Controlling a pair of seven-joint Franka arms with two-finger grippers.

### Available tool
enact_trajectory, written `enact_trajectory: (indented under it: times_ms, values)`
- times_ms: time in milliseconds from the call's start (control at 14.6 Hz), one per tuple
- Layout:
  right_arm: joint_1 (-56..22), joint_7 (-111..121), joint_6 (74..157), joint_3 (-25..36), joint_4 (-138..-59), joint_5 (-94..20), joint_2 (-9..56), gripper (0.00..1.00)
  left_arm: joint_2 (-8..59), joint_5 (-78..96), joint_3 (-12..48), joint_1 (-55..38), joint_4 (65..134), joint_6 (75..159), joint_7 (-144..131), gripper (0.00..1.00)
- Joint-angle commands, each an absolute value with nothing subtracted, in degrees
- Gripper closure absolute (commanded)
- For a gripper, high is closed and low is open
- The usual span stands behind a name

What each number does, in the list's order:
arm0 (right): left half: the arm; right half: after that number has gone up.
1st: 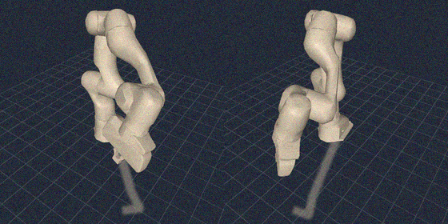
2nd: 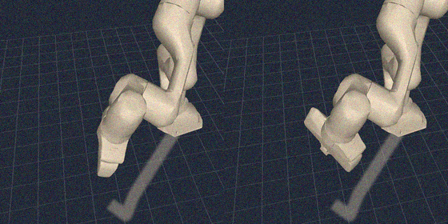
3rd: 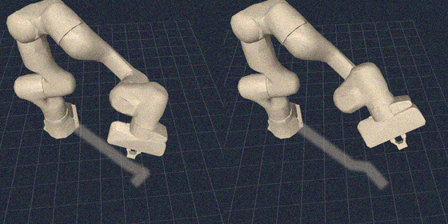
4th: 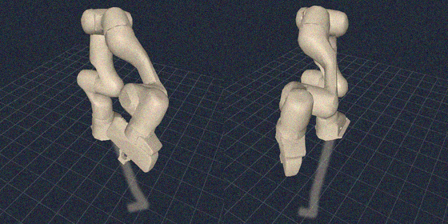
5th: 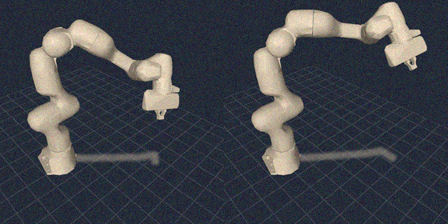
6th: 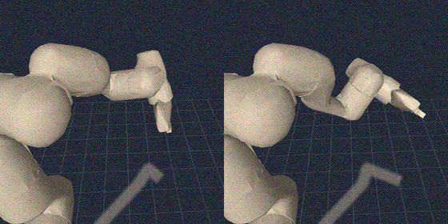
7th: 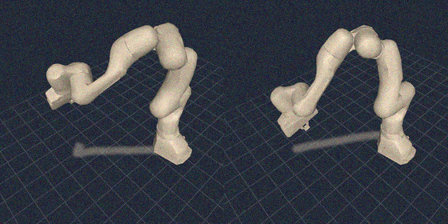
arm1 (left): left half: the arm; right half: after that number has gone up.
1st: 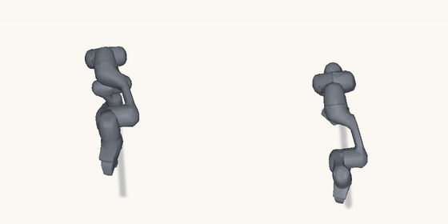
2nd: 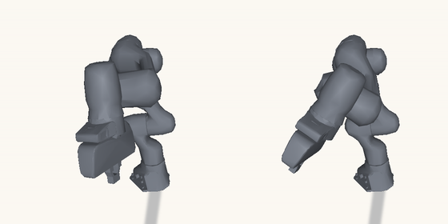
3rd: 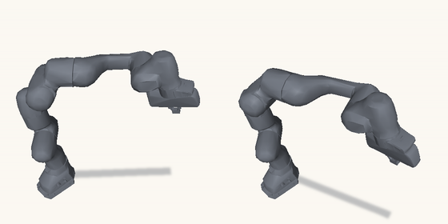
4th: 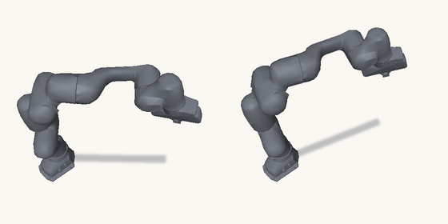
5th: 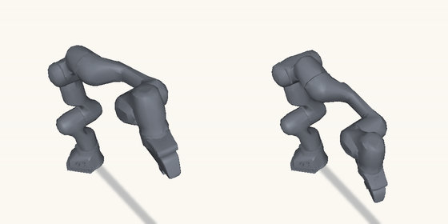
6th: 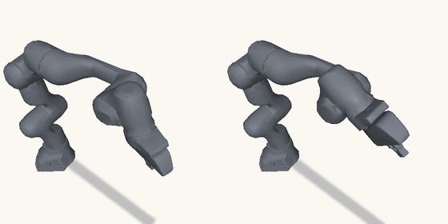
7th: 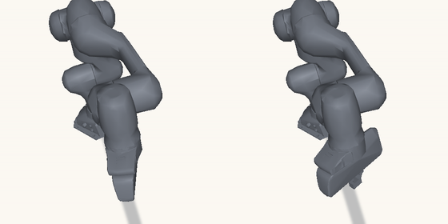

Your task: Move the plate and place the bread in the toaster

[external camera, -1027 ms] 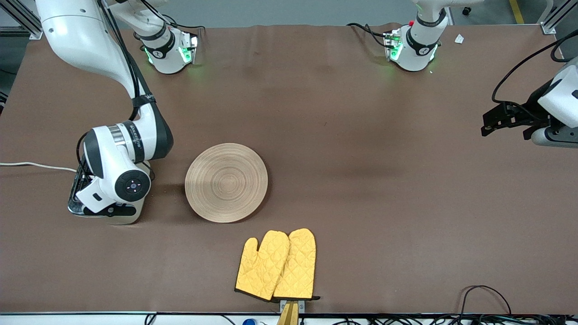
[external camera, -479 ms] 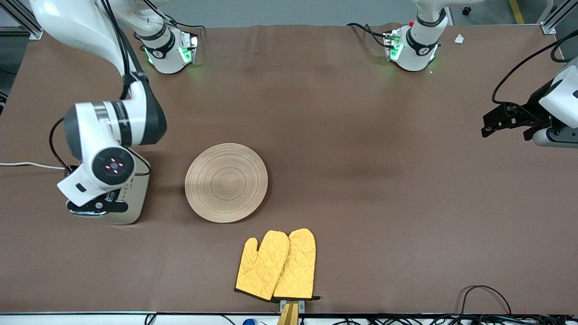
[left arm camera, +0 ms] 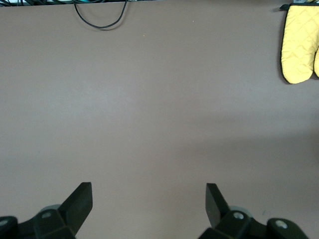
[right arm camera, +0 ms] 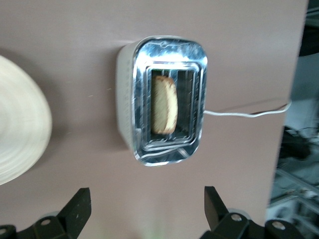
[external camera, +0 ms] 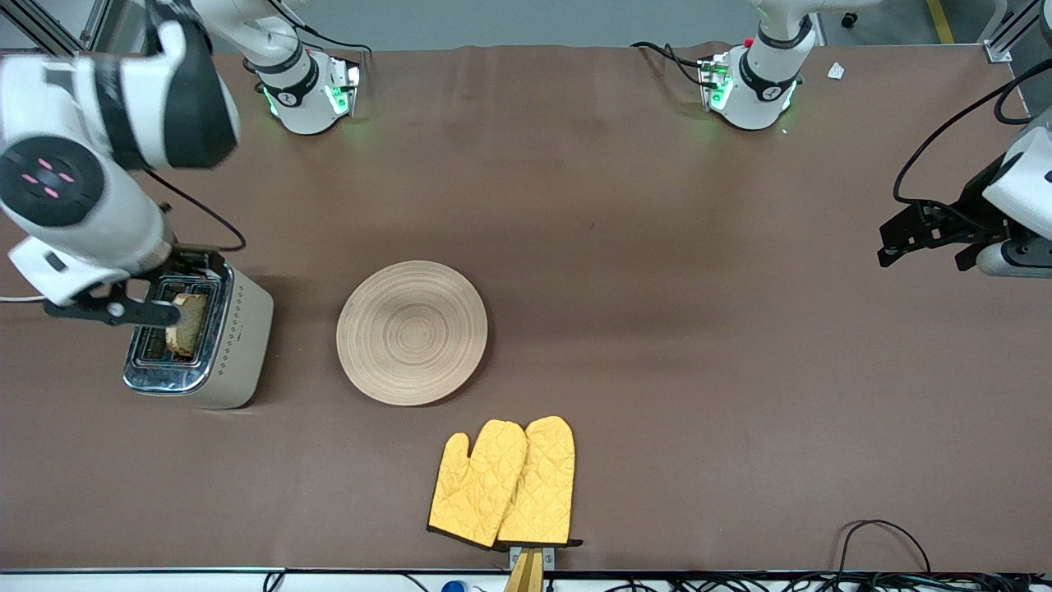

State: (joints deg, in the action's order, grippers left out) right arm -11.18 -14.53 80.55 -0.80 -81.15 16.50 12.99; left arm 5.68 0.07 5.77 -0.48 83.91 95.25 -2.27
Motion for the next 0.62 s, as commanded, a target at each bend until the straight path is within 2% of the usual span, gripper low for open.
enact_trajectory:
  times_ms: [0,274,548]
  values:
    - [-5.03,-12.4,81.47,-1.14,-86.38,6.72,4.77,0.0,4.13,-1.76,6.06,-0.7,85.43,95.98,-2.2,0.0]
    - [2.36,-6.69,81.21,-1.06,-89.46,0.45,-0.08,0.0,4.22,-1.76,6.15,-0.7,85.17,95.8,-2.29,0.0]
    - [3.69,-4.13,80.51,-0.97,-90.97,0.26,-2.81,0.0,4.22,-1.76,6.15,-0.62,85.17,95.71,-2.2,0.0]
